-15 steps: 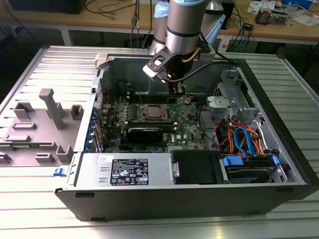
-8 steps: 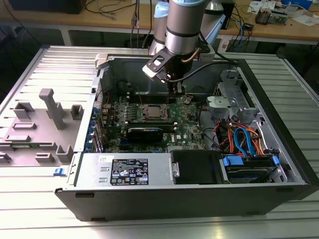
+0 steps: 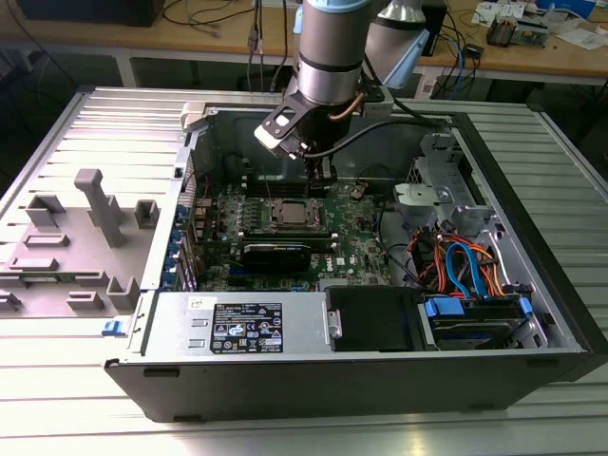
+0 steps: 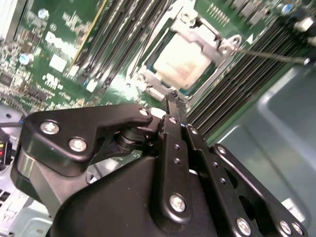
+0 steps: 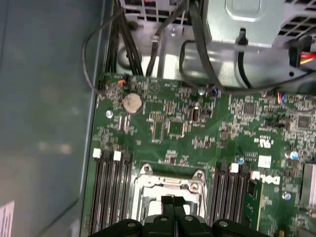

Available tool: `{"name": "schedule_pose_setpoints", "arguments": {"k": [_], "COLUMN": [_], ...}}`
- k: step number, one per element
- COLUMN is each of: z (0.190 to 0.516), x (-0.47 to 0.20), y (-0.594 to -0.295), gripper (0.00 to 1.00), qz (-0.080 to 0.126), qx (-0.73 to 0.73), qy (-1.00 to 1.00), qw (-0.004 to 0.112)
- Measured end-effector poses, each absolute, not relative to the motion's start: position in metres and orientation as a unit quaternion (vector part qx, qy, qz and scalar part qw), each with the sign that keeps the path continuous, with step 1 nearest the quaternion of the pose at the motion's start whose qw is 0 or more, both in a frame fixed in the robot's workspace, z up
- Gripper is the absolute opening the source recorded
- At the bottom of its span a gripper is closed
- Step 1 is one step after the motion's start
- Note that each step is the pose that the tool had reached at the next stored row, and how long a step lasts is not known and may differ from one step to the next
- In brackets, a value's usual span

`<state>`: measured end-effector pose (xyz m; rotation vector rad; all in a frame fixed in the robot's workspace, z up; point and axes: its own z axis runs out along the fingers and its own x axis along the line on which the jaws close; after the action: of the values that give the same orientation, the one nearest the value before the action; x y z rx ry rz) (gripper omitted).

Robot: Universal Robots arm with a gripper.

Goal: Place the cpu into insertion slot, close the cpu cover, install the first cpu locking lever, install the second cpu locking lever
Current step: 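Close the cpu cover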

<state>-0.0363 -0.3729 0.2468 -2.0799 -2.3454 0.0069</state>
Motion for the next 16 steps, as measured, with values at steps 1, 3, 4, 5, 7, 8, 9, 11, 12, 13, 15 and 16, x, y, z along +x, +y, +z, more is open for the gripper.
{"name": "schedule_pose_setpoints", "arguments": {"k": [1,3,4,5,7,8,9,11,12,13,15,16], "z": [0.2464,0.2455,0.2454,0.2454,0.2453,0.2453,0.2453,0.2453,0.2453,0.2453,0.2453,0.2453], "x": [-0.0392,-0.0447,-0.0458,-0.046,-0.0462,-0.0462,-0.0463,-0.0463,-0.0463,-0.0463,-0.0463,-0.0464], "y": [-0.3729,-0.3729,-0.3728,-0.3728,-0.3729,-0.3729,-0.3729,-0.3729,-0.3729,-0.3729,-0.3729,-0.3729], "gripper": [0.11,0.11,0.11,0.11,0.11,0.11,0.11,0.11,0.11,0.11,0.11,0.11], "qz": [0.002,0.002,0.002,0.002,0.002,0.002,0.002,0.002,0.002,0.002,0.002,0.002], "qx": [-0.663,-0.664,-0.664,-0.664,-0.663,-0.663,-0.664,-0.664,-0.664,-0.664,-0.664,-0.664], "qy": [-0.748,-0.748,-0.748,-0.748,-0.748,-0.748,-0.748,-0.748,-0.748,-0.748,-0.748,-0.748], "qw": [0.003,0.003,0.003,0.003,0.003,0.003,0.003,0.003,0.003,0.003,0.003,0.003]}}
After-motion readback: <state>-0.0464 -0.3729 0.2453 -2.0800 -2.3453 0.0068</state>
